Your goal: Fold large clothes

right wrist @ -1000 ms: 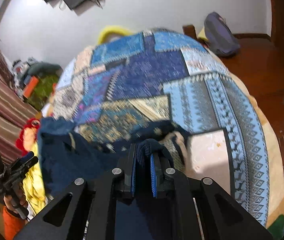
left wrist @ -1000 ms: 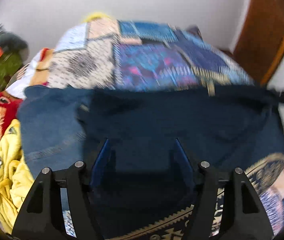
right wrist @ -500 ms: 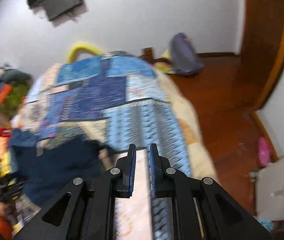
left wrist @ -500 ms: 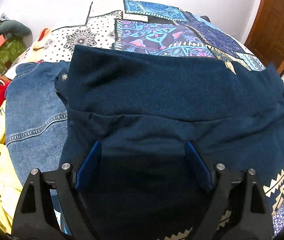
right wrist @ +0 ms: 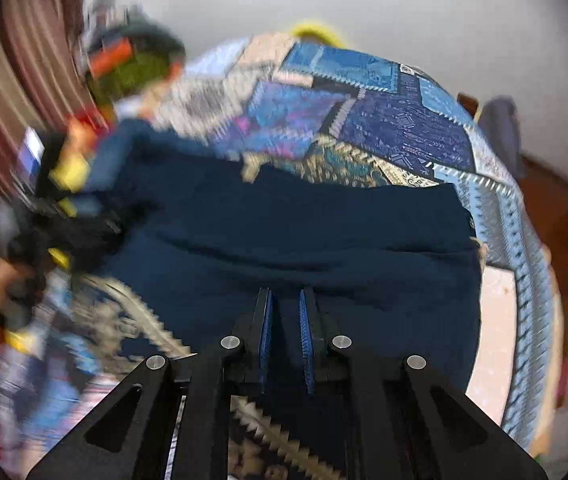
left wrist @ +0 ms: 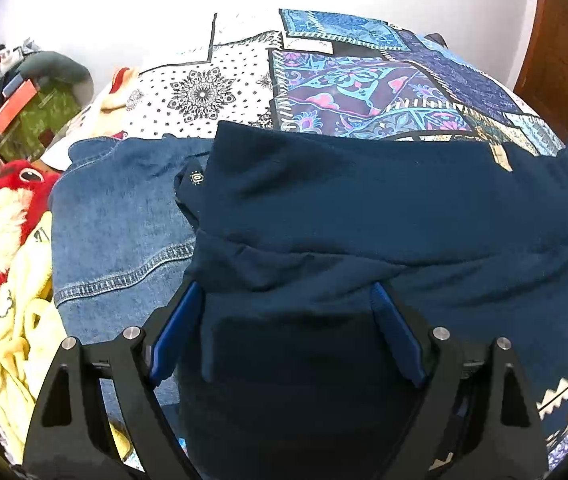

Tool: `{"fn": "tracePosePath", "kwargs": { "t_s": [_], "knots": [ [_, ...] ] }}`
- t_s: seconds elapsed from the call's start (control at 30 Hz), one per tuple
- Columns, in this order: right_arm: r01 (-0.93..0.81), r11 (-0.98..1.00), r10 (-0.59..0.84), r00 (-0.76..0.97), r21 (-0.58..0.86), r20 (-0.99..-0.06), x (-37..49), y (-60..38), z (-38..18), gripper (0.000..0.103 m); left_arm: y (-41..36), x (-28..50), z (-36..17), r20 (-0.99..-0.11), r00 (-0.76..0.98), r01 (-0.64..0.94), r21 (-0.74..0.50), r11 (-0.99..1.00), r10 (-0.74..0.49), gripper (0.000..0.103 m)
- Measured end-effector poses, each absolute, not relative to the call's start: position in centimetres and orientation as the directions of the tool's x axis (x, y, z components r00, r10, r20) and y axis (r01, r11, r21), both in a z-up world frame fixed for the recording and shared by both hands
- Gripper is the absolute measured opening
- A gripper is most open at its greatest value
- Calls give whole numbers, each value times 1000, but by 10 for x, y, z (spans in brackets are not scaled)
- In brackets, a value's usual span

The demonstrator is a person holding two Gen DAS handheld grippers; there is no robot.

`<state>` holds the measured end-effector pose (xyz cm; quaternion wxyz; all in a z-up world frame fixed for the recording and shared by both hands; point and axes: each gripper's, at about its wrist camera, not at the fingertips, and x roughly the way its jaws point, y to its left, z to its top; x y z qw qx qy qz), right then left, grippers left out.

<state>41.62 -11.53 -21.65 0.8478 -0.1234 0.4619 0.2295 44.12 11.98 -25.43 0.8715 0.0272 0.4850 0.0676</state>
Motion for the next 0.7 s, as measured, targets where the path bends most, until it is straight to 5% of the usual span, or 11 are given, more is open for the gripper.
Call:
{"fn": "tracePosePath", "kwargs": {
  "t_s": [0.07,0.23,0.33,0.57,0.6,0.63,0.67,0.7],
  "knots": [
    [-491,864,162,484,-113,-860,418,-107,-239,9,122,438,-257,-841,524,-96,97,991,133,88],
    [-440,895,173,494,-73,-852,421,-145,-250,9,135,428,-261,-849,522,-117,21,993,80,88],
    [-381,907,67,548,-178,-834,417,-168,-252,9,138,418,-258,-846,528,-113,18,993,75,88],
    [-349,894,-9,611,-279,-792,393,-198,-249,12,174,371,-251,-854,495,-213,59,975,160,88],
    [-341,899,-9,611,-274,-791,392,-202,-248,19,186,359,-249,-859,493,-242,19,970,140,87],
    [-302,906,-48,622,-296,-782,391,-209,-248,54,196,348,-246,-860,495,-267,-14,964,125,87],
    [-234,908,-124,643,-348,-756,392,-217,-249,100,207,335,-243,-860,499,-294,-51,954,108,87],
    [-196,911,-156,649,-362,-745,393,-225,-250,102,214,324,-240,-858,504,-313,-81,946,94,87]
  ]
}}
